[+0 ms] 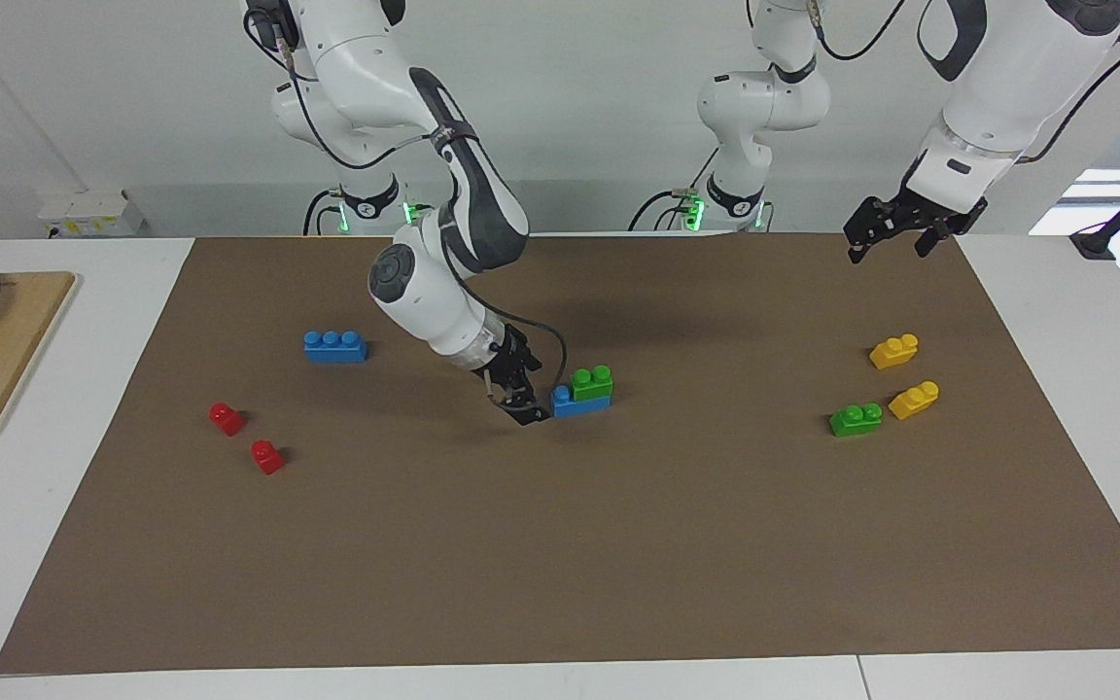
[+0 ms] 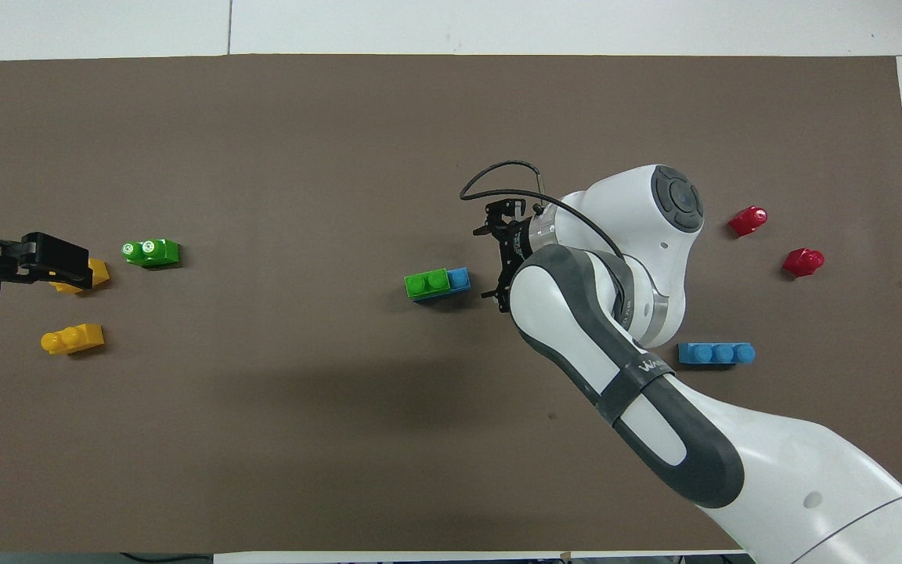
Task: Remove green block with left arm and hold with right
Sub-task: 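Reach the left gripper toward the green brick while the right gripper holds, then close the left gripper on the green brick atop the blue brick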
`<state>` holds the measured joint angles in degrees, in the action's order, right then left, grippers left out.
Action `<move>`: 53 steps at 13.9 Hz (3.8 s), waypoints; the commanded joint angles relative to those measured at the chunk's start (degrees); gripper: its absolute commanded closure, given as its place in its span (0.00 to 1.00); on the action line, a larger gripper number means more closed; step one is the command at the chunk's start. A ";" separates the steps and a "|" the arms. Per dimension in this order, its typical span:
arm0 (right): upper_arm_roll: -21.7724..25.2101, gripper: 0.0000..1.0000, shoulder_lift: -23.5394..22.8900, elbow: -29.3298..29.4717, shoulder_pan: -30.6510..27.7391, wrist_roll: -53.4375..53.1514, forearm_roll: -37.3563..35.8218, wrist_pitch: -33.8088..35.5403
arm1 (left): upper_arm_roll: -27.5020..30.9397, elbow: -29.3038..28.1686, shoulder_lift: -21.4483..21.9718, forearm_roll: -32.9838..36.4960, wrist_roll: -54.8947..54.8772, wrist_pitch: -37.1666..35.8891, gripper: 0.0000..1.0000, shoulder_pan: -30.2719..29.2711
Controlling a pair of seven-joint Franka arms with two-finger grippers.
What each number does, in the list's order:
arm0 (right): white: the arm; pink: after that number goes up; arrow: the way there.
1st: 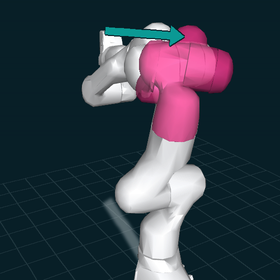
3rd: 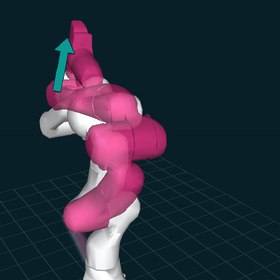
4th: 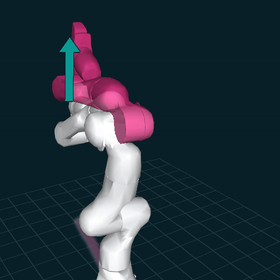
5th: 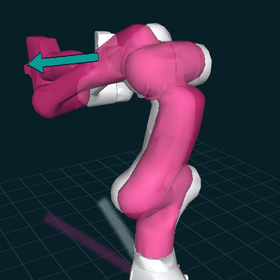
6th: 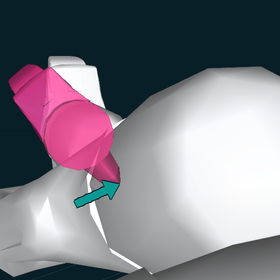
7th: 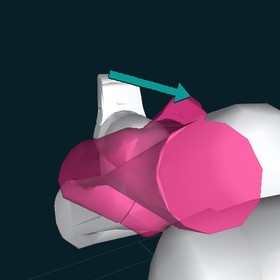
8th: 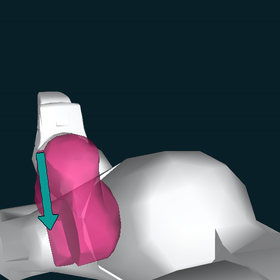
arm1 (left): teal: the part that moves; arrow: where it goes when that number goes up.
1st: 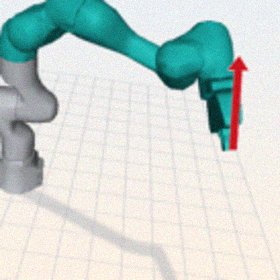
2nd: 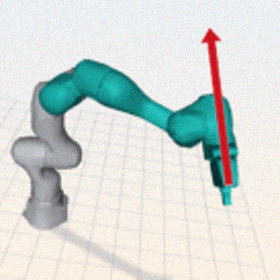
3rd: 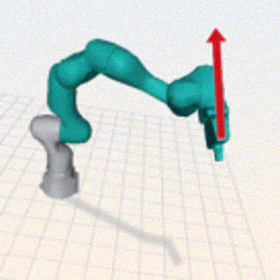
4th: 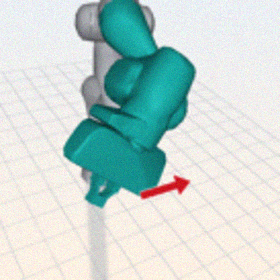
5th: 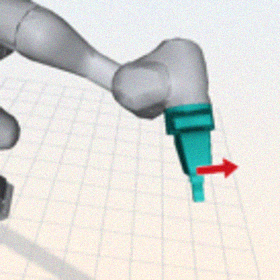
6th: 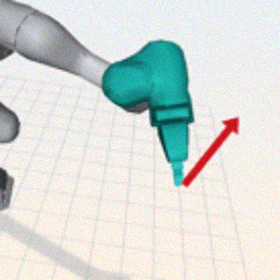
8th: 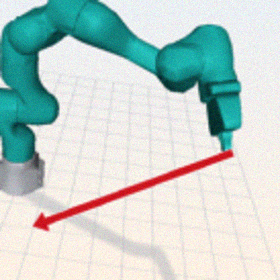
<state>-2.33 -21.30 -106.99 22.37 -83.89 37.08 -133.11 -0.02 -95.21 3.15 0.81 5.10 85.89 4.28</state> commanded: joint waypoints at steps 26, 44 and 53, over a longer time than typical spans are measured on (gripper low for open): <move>0.04 0.03 -5.94 -2.53 5.76 0.92 5.02 -13.40 | -3.23 -5.68 -16.78 -10.83 124.44 28.45 0.00 19.35; 0.04 1.00 -5.94 -3.32 5.50 0.92 6.16 -16.12 | -3.06 -11.84 -22.05 -5.22 135.00 47.25 0.00 30.26; 0.04 1.00 -6.03 -3.32 5.67 1.63 6.16 -16.39 | -3.14 -14.30 -22.05 -3.98 135.09 51.04 0.57 30.88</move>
<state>-2.12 -26.71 -109.17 28.16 -83.86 41.92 -146.36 -3.97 -108.41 -19.16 -4.33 138.57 135.68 34.13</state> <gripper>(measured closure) 0.652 0.251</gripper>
